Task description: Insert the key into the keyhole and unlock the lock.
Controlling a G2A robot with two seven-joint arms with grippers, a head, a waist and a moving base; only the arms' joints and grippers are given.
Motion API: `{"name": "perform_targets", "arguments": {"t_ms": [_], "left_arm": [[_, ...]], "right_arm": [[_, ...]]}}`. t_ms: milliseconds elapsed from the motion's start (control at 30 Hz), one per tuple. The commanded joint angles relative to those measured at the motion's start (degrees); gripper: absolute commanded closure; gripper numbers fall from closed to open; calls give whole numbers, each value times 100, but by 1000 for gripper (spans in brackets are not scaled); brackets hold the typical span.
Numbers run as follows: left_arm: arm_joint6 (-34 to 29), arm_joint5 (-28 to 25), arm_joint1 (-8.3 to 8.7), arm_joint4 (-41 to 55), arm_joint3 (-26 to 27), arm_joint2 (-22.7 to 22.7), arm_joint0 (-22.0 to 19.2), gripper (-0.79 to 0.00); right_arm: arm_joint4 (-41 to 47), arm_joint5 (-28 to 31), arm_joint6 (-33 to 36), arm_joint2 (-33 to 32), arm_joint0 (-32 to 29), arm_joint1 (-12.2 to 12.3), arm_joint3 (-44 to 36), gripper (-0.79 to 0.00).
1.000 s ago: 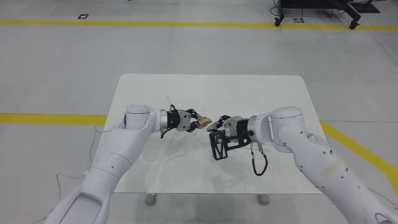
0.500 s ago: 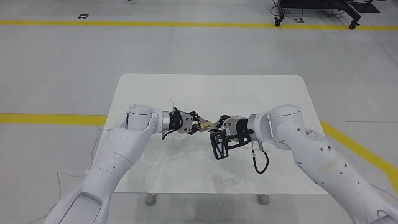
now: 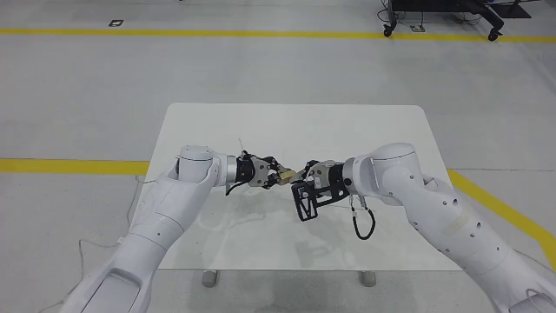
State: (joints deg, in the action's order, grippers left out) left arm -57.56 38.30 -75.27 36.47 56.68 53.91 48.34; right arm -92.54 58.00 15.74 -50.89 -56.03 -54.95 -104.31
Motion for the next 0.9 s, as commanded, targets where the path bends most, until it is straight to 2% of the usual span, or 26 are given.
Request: {"name": "perform_targets", "arguments": {"t_ms": [0, 300, 567, 867], "left_arm": [[-10, -6, 6, -4, 7, -11, -1, 0], [-58, 37, 22, -10, 6, -98, -19, 0], [-139, 206, 11, 223, -75, -141, -41, 0], [-7, 107, 3, 391, -161, -135, -67, 0]], "right_arm": [[11, 0, -8, -16, 6, 1, 7, 0], [-9, 0, -14, -116, -25, 22, -122, 0], [-139, -41, 268, -53, -43, 7, -193, 0], [-183, -368, 664, -266, -407, 52, -799, 0]]}}
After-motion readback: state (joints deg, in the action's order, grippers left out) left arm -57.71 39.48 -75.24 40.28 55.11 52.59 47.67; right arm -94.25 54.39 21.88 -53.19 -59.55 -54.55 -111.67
